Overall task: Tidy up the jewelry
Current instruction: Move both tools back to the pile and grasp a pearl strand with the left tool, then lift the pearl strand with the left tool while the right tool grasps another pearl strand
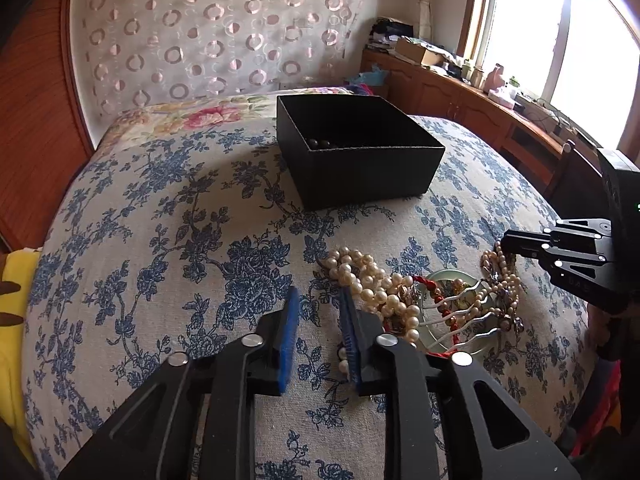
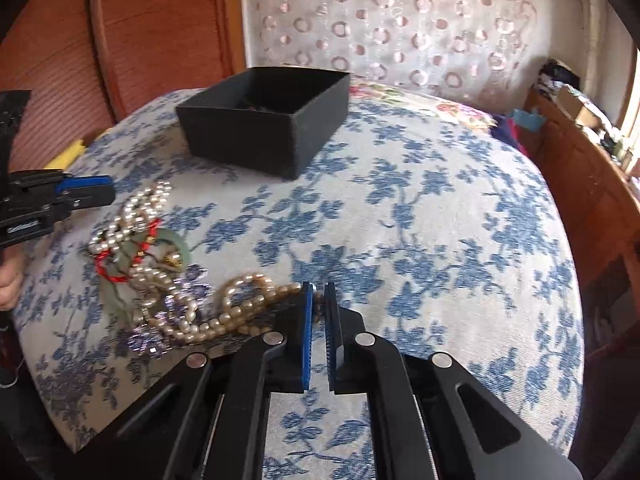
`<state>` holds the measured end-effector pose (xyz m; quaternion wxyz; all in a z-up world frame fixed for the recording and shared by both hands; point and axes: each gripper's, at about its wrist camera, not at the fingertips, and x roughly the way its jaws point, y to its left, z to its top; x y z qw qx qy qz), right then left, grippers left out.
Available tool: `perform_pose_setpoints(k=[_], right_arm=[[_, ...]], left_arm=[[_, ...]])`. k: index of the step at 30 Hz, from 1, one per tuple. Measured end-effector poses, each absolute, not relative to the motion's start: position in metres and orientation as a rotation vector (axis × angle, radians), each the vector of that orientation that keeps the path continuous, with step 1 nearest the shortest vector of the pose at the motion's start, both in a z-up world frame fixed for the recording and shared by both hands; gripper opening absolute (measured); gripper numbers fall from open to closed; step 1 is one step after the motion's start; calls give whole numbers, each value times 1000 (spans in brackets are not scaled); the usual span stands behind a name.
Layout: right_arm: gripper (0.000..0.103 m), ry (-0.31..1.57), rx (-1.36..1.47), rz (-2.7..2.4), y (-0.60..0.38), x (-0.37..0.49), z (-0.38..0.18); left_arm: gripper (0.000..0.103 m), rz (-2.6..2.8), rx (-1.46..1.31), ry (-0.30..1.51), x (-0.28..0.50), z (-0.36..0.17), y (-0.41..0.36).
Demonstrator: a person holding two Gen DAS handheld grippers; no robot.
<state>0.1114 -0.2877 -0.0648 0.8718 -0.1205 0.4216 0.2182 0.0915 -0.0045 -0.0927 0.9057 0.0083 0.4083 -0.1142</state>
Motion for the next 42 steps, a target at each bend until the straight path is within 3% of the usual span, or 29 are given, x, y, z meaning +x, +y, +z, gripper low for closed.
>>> perform_pose_setpoints(k=[27,28,29,31,42], right_arm=[[7,879,-246,450,-291,114,-67],[7,879,-246,450,-291,114,-67],[7,879,-246,450,-291,114,-67],[7,879,-245,450,-291,114,-67],[7,879,-244,450,-292,115,-67]], left_arm=[[21,-314,-19,908,118,-105,-17],[20,-315,-16,908,118,-105,-17],[11,-320,-14,907,118,-105,-18],[7,-311,-8,903,117,-103,-17],[7,-248,-60,749,91,-59,2]])
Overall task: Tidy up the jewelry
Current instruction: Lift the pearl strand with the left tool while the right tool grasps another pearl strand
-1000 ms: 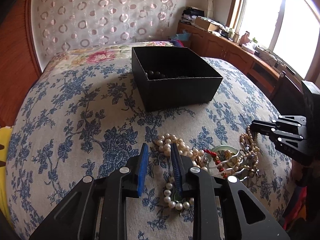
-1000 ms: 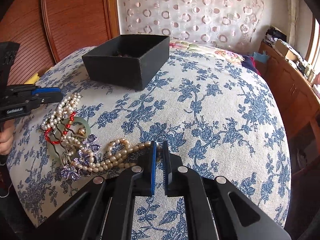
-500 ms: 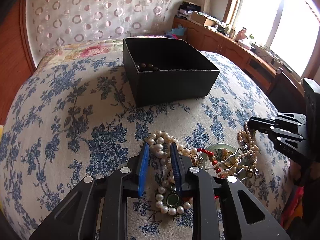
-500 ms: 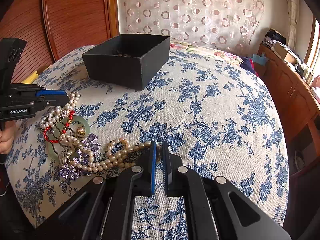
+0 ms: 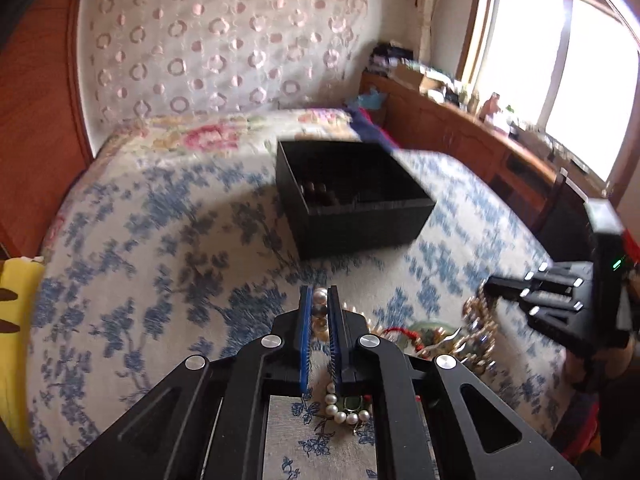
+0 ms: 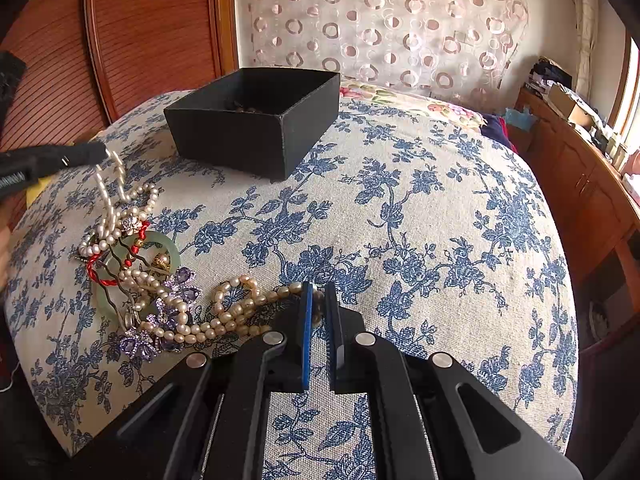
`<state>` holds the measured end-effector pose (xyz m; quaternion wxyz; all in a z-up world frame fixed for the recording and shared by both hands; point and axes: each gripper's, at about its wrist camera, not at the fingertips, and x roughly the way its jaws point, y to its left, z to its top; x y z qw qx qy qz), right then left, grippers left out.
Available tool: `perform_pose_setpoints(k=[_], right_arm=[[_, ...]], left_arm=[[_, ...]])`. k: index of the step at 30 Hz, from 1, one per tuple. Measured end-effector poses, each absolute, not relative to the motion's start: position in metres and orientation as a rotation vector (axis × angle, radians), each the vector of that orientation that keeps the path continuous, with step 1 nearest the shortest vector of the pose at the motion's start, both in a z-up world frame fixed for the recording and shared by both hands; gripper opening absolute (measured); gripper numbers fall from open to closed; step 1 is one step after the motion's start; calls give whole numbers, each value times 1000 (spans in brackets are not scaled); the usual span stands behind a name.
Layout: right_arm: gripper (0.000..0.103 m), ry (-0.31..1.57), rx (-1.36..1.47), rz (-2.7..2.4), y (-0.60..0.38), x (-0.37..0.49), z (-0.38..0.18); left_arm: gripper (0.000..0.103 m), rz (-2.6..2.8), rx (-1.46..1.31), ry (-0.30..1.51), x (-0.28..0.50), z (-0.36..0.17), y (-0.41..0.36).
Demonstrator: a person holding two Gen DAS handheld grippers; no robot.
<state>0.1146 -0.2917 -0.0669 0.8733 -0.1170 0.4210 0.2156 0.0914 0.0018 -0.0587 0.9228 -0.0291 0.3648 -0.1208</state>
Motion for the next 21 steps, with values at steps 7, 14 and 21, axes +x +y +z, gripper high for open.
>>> perform_pose_setpoints(k=[7,14,21], right_arm=[[7,881,-241,453,-292,114,-67],[7,887,-221,452,-293,115,-67],[6,895,-201,474,-292,118,-63]], left_arm=[[7,-203,-18,631,71,-23,4],[7,-193,23,570,60,1,0],[7,-227,35,550,54,17,-4]])
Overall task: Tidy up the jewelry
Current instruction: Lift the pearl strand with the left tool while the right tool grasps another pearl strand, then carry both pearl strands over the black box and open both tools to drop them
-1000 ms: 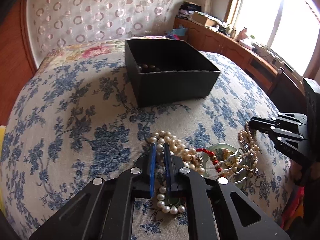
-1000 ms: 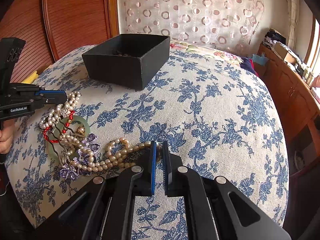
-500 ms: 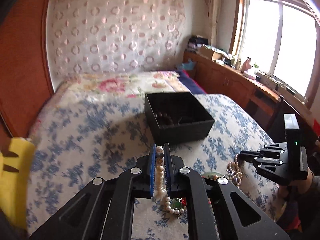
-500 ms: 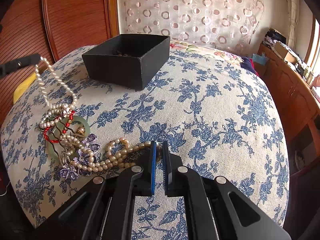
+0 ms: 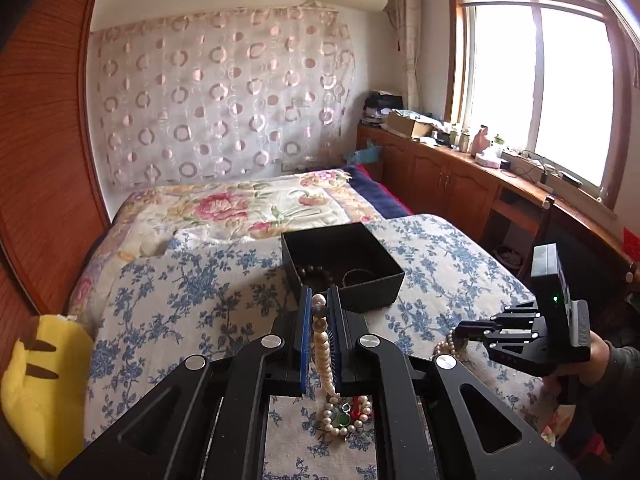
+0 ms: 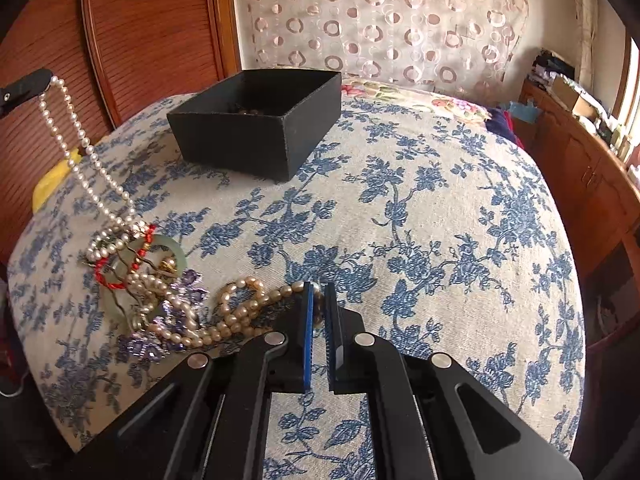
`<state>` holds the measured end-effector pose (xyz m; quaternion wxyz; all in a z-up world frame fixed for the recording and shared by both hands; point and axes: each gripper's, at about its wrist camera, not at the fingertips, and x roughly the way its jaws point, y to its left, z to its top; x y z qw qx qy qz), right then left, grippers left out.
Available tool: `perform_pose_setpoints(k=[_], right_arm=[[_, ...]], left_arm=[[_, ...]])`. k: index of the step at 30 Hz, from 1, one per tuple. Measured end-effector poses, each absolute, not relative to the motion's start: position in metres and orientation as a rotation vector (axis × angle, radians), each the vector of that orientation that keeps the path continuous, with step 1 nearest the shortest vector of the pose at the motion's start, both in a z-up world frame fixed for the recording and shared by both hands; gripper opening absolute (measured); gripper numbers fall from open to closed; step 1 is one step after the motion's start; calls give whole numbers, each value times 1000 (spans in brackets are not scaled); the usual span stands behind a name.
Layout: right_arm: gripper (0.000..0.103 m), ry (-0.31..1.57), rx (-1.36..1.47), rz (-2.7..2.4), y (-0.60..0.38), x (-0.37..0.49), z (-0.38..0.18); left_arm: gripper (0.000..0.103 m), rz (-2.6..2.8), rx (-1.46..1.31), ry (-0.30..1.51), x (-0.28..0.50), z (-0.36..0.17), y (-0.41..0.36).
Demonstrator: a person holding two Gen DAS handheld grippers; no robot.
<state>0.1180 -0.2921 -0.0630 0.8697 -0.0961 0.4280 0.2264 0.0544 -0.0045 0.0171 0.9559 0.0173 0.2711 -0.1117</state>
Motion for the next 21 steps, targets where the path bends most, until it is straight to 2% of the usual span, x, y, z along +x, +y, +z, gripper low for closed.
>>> perform_pose_setpoints(k=[21], right_arm=[[6,604,-220,527,-271,104,61]], left_arm=[[7,-225,68,464,64,68,-5]])
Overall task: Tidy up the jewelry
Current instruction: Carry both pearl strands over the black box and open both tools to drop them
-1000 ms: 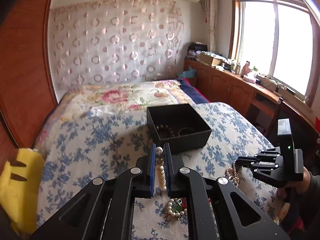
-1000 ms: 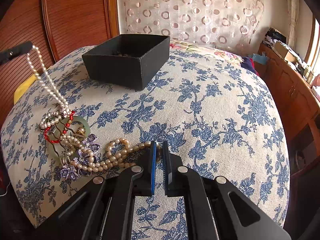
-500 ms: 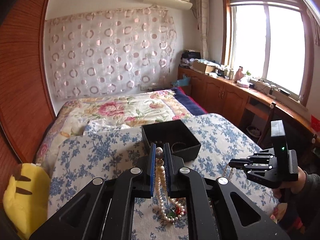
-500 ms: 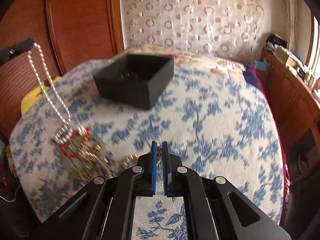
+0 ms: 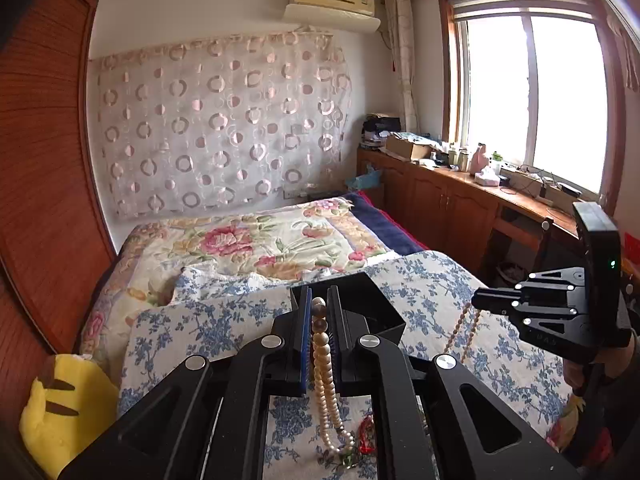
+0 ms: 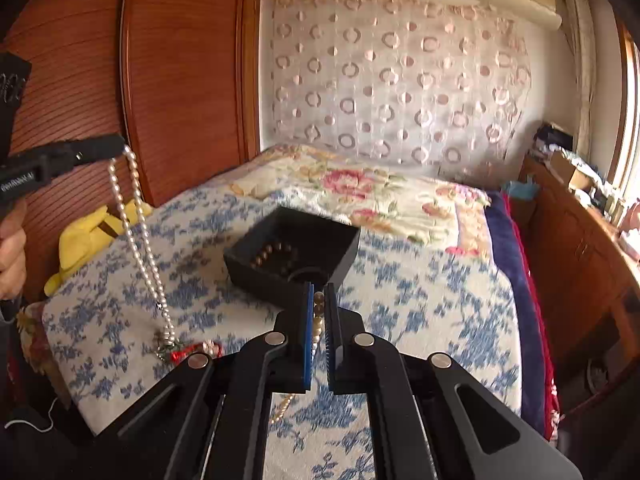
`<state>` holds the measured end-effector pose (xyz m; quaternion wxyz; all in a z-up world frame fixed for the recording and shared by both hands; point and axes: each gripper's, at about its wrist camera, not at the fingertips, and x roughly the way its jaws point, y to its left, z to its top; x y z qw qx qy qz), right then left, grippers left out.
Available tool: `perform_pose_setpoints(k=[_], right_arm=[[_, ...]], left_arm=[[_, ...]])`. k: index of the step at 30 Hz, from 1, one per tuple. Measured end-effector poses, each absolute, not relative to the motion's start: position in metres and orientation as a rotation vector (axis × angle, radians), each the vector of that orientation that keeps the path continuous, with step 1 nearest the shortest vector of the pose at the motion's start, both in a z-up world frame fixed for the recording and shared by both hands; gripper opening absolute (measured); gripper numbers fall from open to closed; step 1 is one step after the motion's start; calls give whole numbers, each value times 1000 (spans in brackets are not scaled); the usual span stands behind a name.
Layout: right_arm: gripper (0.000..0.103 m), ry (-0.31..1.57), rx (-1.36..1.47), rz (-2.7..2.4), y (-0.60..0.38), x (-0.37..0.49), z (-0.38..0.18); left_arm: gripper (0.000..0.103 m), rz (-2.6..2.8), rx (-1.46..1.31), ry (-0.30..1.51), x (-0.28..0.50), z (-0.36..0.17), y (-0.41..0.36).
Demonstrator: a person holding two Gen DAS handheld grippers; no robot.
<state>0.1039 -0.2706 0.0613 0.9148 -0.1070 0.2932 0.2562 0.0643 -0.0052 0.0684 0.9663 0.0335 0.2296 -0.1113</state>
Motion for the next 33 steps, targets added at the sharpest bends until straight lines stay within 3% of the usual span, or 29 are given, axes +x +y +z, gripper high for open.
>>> perform_pose_setpoints(k=[33], right_arm=[[6,402,-279,559,-238,144,159]], left_arm=[[7,-243,96,397,91,107,-16]])
